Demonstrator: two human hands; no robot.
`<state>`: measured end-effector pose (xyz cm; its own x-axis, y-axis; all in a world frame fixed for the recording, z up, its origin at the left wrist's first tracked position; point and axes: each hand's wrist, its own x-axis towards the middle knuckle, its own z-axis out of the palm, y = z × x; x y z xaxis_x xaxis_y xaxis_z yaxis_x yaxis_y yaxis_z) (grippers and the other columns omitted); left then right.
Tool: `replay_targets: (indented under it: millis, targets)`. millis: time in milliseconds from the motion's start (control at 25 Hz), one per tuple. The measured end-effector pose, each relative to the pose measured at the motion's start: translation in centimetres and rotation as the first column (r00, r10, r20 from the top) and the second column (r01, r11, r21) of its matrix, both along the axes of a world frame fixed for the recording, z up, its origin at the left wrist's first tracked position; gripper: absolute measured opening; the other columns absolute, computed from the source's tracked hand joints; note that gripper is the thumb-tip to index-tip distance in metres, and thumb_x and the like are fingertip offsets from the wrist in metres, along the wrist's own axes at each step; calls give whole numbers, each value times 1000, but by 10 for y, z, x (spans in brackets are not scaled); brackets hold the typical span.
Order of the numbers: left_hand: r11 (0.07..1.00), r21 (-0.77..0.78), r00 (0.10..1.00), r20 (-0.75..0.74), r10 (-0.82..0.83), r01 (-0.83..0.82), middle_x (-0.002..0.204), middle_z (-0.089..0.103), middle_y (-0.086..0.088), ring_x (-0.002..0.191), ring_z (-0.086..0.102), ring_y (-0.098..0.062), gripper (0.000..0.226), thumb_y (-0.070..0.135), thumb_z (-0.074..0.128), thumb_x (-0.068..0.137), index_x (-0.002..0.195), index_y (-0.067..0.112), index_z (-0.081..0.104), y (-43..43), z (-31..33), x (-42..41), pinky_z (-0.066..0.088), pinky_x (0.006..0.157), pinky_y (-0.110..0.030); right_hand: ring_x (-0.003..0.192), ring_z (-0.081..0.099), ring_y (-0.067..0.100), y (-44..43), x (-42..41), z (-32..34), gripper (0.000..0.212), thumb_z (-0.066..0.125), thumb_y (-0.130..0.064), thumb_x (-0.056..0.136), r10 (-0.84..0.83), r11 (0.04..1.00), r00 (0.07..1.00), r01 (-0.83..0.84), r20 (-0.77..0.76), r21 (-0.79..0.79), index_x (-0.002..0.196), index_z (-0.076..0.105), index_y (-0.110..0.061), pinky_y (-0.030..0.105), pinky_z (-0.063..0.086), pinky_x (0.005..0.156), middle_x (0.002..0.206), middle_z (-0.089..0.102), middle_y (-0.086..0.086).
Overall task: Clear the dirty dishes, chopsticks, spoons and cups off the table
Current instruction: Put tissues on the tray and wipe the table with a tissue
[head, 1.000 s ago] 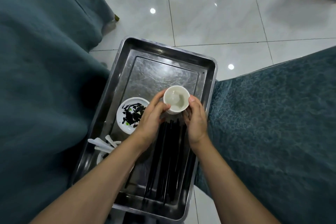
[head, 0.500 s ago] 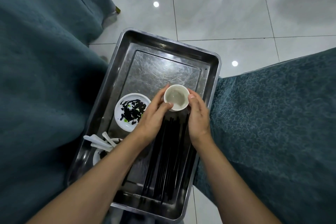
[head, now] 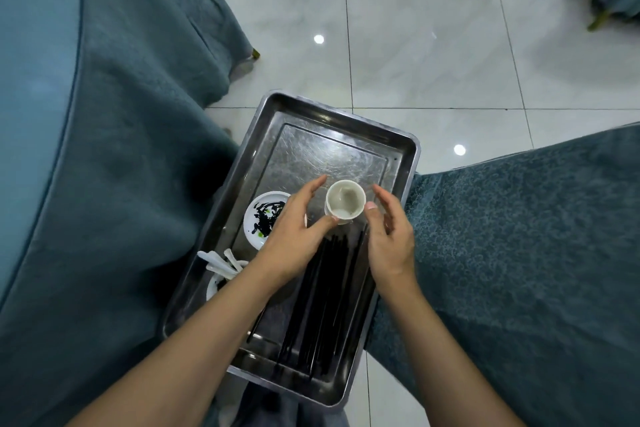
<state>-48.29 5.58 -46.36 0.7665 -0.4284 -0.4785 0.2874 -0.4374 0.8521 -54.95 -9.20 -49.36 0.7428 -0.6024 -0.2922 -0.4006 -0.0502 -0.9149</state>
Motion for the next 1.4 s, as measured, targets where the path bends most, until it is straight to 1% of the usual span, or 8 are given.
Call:
replay_targets:
  millis: [280,480,680,880,1040,1240,1320,1400]
  targets:
    - [999,19,998,27,49,-49,150,45,21,142,35,2,68,43,61,80,144,55,40,25,67,-28,32,120,-45,129,54,3,16,-17,58,45,55,-53,89,103,994,995,-103,16,-22,131,61,-40,41,45,111,134,62,-16]
    - [994,17,994,30,107,-107,145,50,21,138,43,-1,66,45,60,77,141,52,45,48,105,-56,37,117,-46,129,53,1,38,-29,95,36,61,-35,98,151,986,988,-153,31,59,135,62,-33,42,44,113,135,62,-16]
    - [986,59,985,92,148,-154,145,53,21,136,45,4,64,31,65,84,145,40,47,79,160,-77,37,117,-37,131,51,1,61,-30,148,43,57,-53,91,261,963,965,-262,29,65,133,61,-42,42,42,114,136,60,-20]
    - [962,48,954,147,261,-270,136,56,22,123,49,16,58,7,68,93,138,38,49,117,217,-110,38,102,-7,127,54,-2,96,-36,195,43,58,-54,90,429,899,901,-433,68,66,130,62,-40,41,44,112,133,62,-19]
    - [929,12,922,133,364,-369,135,59,21,124,52,11,57,27,66,89,143,32,50,140,249,-129,42,104,-14,125,56,1,125,-33,226,39,58,-47,92,514,855,853,-518,86,24,130,62,-39,42,47,109,130,64,-18]
    - [890,24,872,211,441,-455,135,54,27,123,45,22,52,30,67,92,140,39,50,180,286,-136,38,100,-8,118,57,-2,172,-23,271,30,63,-23,98,596,800,790,-599,142,-27,125,63,-37,36,47,107,124,65,-18]
    - [875,39,853,250,459,-483,138,55,23,128,46,14,57,44,62,86,141,38,51,197,292,-136,42,108,-22,120,59,2,189,-22,280,30,63,-30,97,610,787,775,-617,163,-13,126,64,-36,39,48,107,126,66,-17]
    - [852,54,827,281,487,-521,138,57,19,129,47,9,49,39,61,89,137,44,52,217,297,-139,43,111,-32,120,61,4,207,-23,287,35,60,-40,93,624,773,759,-634,183,-8,127,65,-37,42,49,106,126,67,-18]
